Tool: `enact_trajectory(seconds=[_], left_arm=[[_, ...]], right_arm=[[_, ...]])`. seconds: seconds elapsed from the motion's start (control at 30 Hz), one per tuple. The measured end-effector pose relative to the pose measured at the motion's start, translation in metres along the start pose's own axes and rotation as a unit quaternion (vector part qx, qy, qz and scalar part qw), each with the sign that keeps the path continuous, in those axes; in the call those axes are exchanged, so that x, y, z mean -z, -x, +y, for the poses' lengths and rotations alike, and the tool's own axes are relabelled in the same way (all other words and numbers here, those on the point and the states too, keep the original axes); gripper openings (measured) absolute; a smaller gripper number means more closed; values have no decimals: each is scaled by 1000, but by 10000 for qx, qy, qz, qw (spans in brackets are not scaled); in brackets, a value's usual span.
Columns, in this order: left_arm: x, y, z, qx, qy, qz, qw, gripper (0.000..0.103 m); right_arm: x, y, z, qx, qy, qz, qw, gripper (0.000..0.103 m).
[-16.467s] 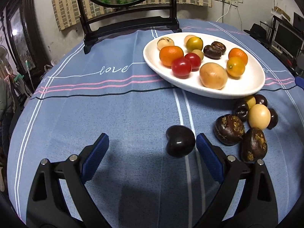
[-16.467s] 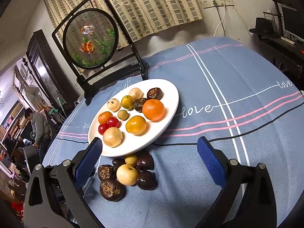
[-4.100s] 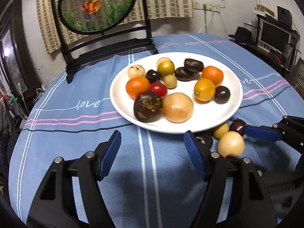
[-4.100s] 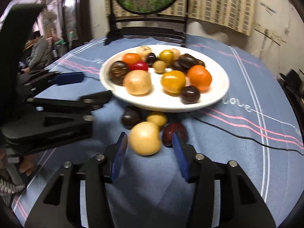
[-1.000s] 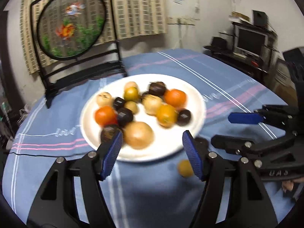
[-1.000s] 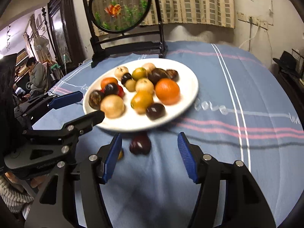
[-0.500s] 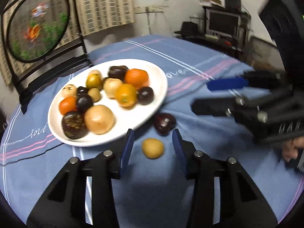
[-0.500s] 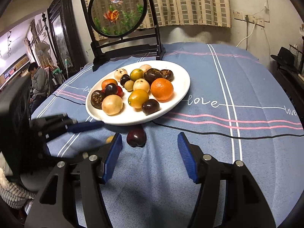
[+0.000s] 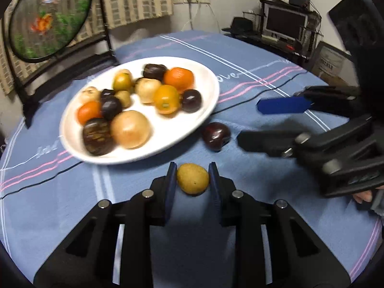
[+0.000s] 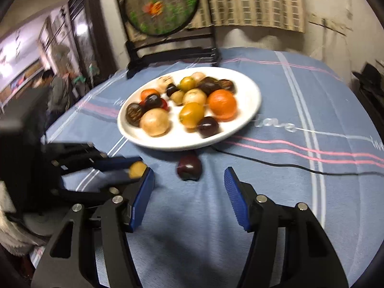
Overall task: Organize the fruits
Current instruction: 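Grasp the small tan fruit with the left gripper while the right gripper grasps the dark maroon fruit, then carry the tan and maroon fruits onto the white plate and open both grippers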
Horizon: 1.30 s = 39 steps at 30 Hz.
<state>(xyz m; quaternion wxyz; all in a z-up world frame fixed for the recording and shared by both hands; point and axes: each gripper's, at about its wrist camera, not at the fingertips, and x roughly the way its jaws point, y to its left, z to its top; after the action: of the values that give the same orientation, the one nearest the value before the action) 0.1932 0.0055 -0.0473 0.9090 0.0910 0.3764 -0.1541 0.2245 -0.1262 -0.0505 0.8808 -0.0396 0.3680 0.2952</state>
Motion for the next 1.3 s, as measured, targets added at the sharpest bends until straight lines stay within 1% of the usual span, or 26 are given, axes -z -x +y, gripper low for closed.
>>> enact_trajectory(seconds=[0.03, 0.1, 0.2, 0.23, 0.27, 0.33, 0.4, 0.43, 0.47, 0.5, 0.57, 0.63, 0.8, 0.83, 0.9, 1.0, 1.1, 1.2, 1.23, 1.27, 1.3], left_arm=[[3, 6, 4, -72, 36, -48, 10000, 28], [10, 17, 14, -184, 148, -123, 9996, 28], [17, 25, 27, -224, 289, -138, 9992, 28], [17, 25, 28, -224, 309, -142, 9992, 28], [16, 25, 28, -227, 304, -155, 9992, 28], [15, 25, 26, -244, 264, -174, 9992, 28], [16, 24, 25, -258, 257, -166, 9992, 28], [16, 24, 26, -271, 266, -164, 9991, 28], [15, 24, 26, -302, 282, -177, 9990, 28], [14, 25, 27, -328, 302, -206, 9988, 28], [13, 29, 29, -345, 344, -267, 9985, 28], [9, 35, 31, -344, 387, -366, 9980, 28], [-7, 45, 37, -363, 462, -548, 9968, 28], [-12, 47, 39, -390, 456, -589, 9965, 28], [-23, 47, 43, -492, 410, -632, 9959, 28], [-43, 37, 52, -634, 464, -622, 9950, 28], [-59, 23, 57, -784, 580, -660, 9930, 28], [-68, 5, 62, -1001, 705, -649, 9904, 28], [-70, 0, 62, -1101, 710, -653, 9892, 34], [-71, -5, 62, -1174, 722, -655, 9883, 53], [-71, -8, 62, -1227, 752, -689, 9872, 61]], right_arm=[[-1, -4, 5, 32, 108, 49, 9999, 61], [-4, -17, 16, 59, 317, 197, 9993, 55], [-8, -32, 20, 170, 383, 335, 9986, 52], [-10, -36, 20, 387, 475, 331, 9976, 52], [-11, -40, 18, 512, 498, 356, 9968, 52], [-12, -45, 11, 642, 409, 407, 9963, 51], [-10, -53, 4, 764, 397, 550, 9948, 47], [-11, -56, -1, 729, 289, 618, 9950, 44], [-12, -56, -2, 762, 288, 595, 9949, 36], [-13, -54, -5, 754, 240, 564, 9953, 32], [-11, -49, -11, 617, 66, 499, 9968, 28], [-10, -42, -17, 459, -111, 436, 9979, 28], [-8, -25, -19, 305, -253, 229, 9989, 28], [-8, -20, -18, 221, -269, 207, 9992, 28], [-13, -10, -15, 171, -250, 56, 9995, 28], [-32, -2, -9, 83, -207, -173, 9996, 28], [-57, -15, -6, 150, -124, -180, 9996, 28], [-70, -37, -8, 204, -176, -136, 9995, 28], [-72, -43, -9, 243, -167, -128, 9995, 29], [-74, -47, -9, 311, -153, -101, 9993, 29], [-73, -53, -10, 372, -164, -47, 9992, 30]])
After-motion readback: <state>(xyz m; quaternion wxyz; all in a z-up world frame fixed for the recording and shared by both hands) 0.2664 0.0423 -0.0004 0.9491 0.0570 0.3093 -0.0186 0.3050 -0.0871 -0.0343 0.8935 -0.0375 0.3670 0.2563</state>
